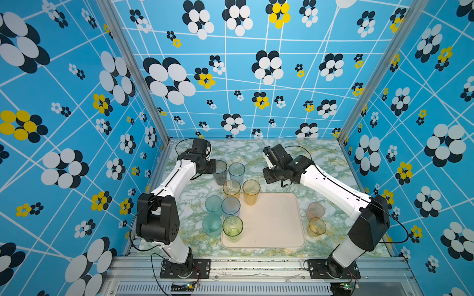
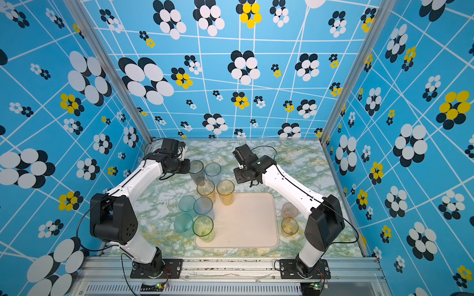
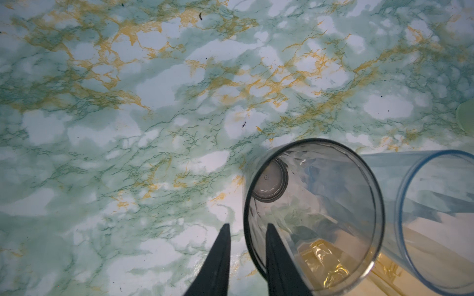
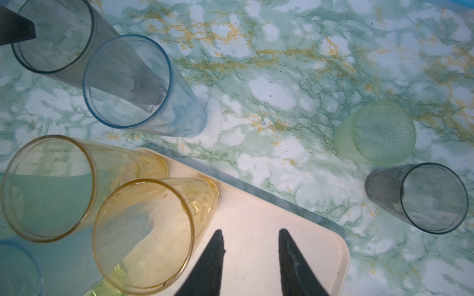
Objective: Place the glasses into the tray
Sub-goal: Pick up the glass from the top-left of the table.
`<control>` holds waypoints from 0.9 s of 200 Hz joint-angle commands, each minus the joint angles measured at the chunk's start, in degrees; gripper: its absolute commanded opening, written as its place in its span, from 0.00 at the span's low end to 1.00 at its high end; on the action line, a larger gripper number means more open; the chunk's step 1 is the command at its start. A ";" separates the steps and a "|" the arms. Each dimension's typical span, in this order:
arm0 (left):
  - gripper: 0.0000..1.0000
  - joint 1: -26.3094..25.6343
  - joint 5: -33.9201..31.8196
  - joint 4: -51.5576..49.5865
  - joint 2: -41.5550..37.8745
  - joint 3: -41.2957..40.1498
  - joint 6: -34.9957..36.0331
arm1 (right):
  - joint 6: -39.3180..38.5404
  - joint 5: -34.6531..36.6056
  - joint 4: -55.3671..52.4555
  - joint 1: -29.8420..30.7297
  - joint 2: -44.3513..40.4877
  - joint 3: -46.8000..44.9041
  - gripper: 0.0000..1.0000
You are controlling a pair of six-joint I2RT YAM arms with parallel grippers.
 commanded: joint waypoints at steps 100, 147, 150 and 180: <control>0.06 0.56 -1.66 -1.14 3.50 3.12 2.51 | 0.04 -1.19 -0.66 -0.28 0.06 -0.77 0.38; 0.00 0.56 -3.07 1.15 2.00 1.78 2.24 | 0.35 -1.07 -0.17 -0.25 -0.33 -1.60 0.38; 0.00 0.60 -3.15 1.36 1.67 1.67 2.24 | 0.39 -1.05 -0.02 -0.26 -0.45 -1.71 0.38; 0.00 0.74 -4.19 3.97 -1.88 0.63 1.98 | 1.16 -0.44 1.96 -0.33 -1.62 -3.65 0.38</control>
